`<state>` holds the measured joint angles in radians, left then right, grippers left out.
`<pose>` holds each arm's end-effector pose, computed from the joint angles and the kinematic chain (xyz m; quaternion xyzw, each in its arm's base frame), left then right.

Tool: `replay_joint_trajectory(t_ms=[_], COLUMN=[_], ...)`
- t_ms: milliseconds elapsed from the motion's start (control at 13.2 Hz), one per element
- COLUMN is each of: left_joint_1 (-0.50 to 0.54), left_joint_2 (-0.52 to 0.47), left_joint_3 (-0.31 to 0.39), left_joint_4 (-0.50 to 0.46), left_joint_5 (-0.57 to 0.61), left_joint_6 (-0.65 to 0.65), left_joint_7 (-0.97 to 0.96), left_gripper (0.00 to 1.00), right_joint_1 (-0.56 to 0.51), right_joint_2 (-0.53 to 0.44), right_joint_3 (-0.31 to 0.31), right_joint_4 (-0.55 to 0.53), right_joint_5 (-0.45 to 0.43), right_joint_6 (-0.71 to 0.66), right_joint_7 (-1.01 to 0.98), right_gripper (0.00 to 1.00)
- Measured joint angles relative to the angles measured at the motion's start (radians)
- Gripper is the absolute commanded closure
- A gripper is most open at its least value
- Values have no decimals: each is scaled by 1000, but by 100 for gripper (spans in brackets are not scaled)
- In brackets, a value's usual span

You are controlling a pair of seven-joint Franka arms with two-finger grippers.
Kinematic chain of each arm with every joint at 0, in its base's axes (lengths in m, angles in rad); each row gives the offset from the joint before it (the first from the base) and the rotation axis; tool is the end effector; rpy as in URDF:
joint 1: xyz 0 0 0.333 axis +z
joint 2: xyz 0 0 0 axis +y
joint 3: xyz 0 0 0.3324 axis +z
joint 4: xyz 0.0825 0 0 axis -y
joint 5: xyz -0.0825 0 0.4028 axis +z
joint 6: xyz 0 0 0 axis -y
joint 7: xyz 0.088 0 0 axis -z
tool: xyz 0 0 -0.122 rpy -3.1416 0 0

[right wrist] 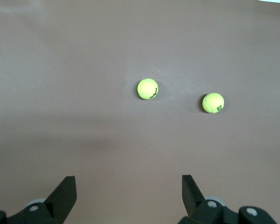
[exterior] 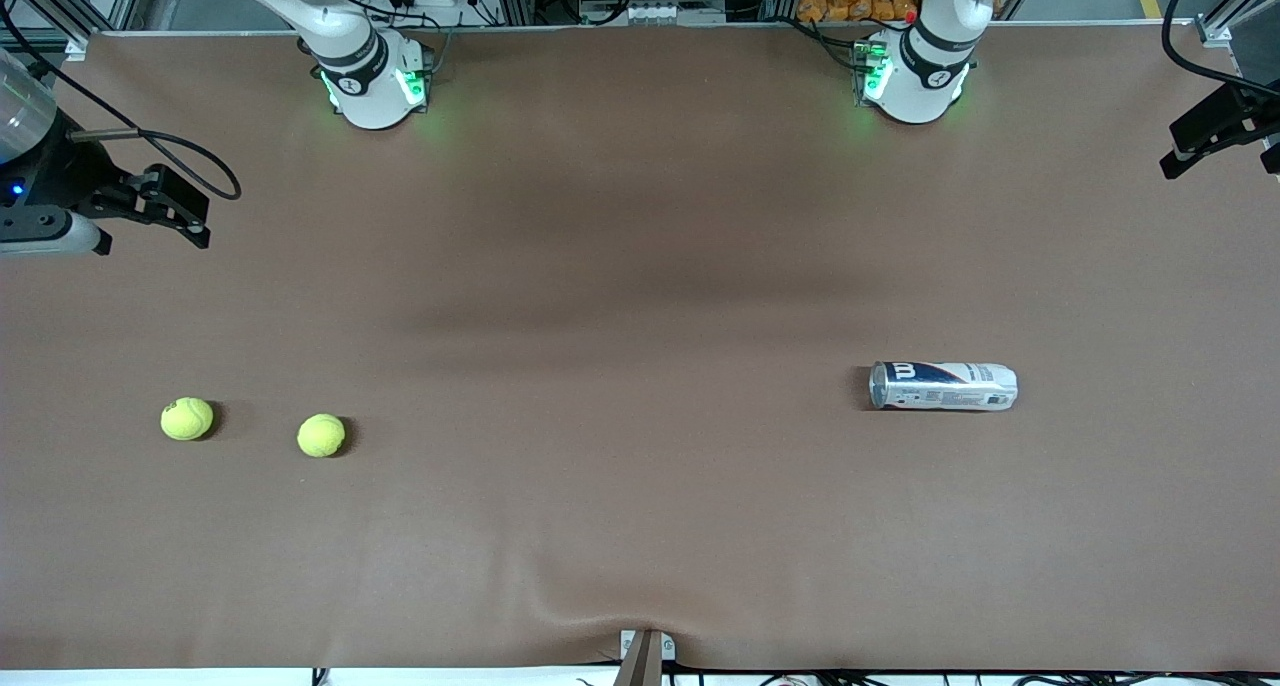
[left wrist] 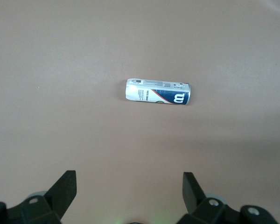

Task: Insert tennis ball vertically with right arm
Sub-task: 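Reach the right gripper to a tennis ball while the left gripper reaches the can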

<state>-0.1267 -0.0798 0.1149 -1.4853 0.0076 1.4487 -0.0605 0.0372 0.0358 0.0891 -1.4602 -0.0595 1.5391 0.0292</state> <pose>0.5329 -0.0021 0.7002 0.9995 0.0248 0.0213 0.0016 0.5794 0.0650 0.6568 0.9983 0.0469 0.0237 0.0264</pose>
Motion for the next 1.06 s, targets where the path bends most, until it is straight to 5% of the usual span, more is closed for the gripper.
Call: replay_joint_trajectory(t_ms=[835,1063], left_joint_1=[-22,-32], left_joint_2=[69,109], left_joint_3=[-56,-81], left_joint_4=[-32,-33], left_joint_5=[10,12], left_joint_6=[0,0], left_joint_7=[26,26], left_gripper=[0,0], right_joint_1=[-4,-17], right_joint_2=[23,71], right_joint_3=[-5,-10], right_joint_4=[-5,-81], right_joint_5=[-1,-10], right_joint_6=[-10,107], right_joint_7=[-1,-2], right_gripper=[0,0])
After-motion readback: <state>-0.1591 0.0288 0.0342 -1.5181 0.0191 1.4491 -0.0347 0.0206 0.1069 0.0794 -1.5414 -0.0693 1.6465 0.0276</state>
